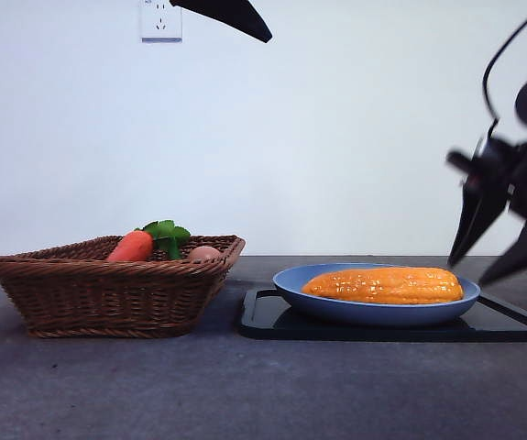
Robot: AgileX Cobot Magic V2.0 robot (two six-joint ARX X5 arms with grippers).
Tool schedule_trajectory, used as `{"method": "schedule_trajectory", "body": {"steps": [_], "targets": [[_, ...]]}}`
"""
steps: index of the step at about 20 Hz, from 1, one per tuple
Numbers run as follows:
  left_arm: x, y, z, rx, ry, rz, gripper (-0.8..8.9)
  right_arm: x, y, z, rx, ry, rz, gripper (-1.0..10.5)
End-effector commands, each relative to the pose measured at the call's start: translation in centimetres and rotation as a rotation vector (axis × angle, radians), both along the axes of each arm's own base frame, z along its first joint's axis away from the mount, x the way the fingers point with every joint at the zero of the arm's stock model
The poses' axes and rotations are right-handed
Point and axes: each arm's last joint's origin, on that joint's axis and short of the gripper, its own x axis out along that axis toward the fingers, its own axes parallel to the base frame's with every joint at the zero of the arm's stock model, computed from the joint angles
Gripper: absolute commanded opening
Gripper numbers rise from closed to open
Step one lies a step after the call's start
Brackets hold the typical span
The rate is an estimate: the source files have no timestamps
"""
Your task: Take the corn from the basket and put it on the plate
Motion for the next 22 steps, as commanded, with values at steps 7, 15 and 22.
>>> {"method": "schedule_trajectory", "body": {"steps": [7, 15, 22], "targets": [[-0.1, -0.2, 0.7, -0.018, -0.016, -0.009, 4.03, -8.7, 1.1, 11.4, -0.068, -0.278, 0.167, 2.0], [-0.3, -0.1, 0.5, 0.005, 0.012, -0.008, 2.15, -16.6, 3.0, 14.8, -0.085, -0.333, 0.360, 1.1], [-0.4, 0.0, 0.3, 0.019, 0.027, -0.009, 0.08, -17.0, 3.3, 14.8, -0.107, -0.372, 0.431, 0.0]]}}
